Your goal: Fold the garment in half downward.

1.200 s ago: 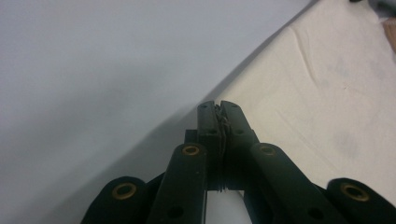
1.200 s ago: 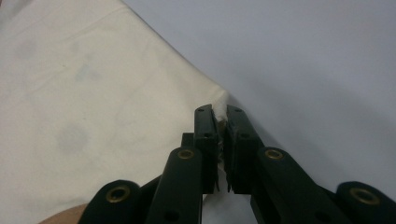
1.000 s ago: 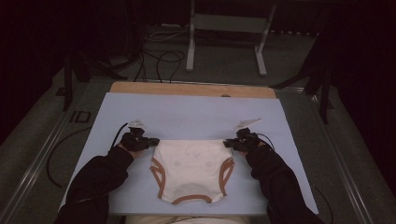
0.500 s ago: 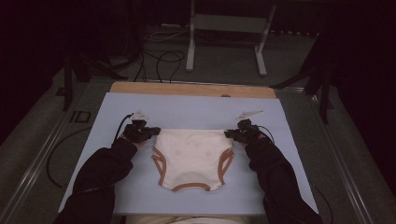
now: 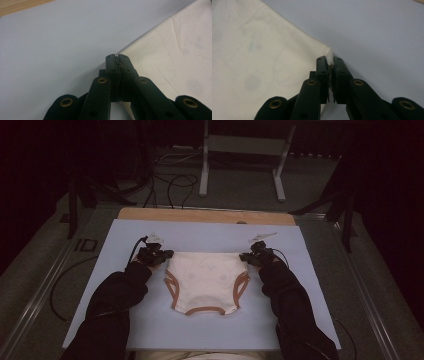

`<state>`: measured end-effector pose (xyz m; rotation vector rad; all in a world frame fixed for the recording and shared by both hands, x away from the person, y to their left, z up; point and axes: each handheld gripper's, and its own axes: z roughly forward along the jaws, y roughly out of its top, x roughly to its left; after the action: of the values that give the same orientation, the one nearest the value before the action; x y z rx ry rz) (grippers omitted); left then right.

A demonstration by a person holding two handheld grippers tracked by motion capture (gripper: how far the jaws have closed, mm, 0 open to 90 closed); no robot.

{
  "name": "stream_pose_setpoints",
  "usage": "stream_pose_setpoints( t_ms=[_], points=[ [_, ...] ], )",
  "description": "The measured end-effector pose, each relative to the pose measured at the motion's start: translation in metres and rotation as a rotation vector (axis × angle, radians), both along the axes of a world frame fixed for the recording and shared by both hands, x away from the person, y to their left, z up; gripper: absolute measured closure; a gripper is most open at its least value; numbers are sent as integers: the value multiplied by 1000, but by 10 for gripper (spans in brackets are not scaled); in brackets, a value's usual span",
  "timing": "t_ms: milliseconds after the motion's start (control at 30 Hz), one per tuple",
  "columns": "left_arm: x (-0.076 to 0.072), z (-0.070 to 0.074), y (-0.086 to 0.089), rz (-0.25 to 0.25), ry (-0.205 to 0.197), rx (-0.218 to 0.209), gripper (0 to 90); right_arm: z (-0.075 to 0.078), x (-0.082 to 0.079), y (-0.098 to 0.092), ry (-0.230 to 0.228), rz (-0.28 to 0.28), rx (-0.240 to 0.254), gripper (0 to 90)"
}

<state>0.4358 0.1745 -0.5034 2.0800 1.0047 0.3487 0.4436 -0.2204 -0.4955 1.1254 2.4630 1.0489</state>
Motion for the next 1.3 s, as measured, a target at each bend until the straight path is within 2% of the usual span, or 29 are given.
stream_pose_setpoints(
  t_ms=[233, 367, 667, 833, 933, 1133, 1200, 1233, 1267, 1300],
  points=[
    [9, -8, -3, 15, 8, 19, 888, -7, 11, 4, 3, -22, -9, 850],
    [12, -11, -3, 23, 12, 10, 888, -10, 15, 4, 14, -32, -11, 850],
    [17, -15, -6, 24, 8, 26, 886, -13, 18, 3, 19, -54, 1, 848],
    [21, -15, -8, 38, 9, 16, 886, -13, 21, 4, 20, -61, -14, 843],
    [22, -14, -9, 32, 9, 36, 885, -14, 22, 4, 21, -60, -16, 841],
    [23, -15, -10, 39, 17, 38, 874, -16, 23, 4, 30, -63, -13, 833],
    [22, -14, -11, 38, 17, 39, 865, -17, 24, 4, 29, -61, -9, 813],
    [22, -13, -11, 41, 13, 44, 834, -16, 24, 4, 29, -63, -4, 737],
    [22, -13, -11, 45, 13, 46, 834, -16, 24, 4, 29, -63, -4, 737],
    [22, -12, -11, 50, 16, 43, 766, -14, 24, 5, 26, -65, 5, 660]
  ],
)
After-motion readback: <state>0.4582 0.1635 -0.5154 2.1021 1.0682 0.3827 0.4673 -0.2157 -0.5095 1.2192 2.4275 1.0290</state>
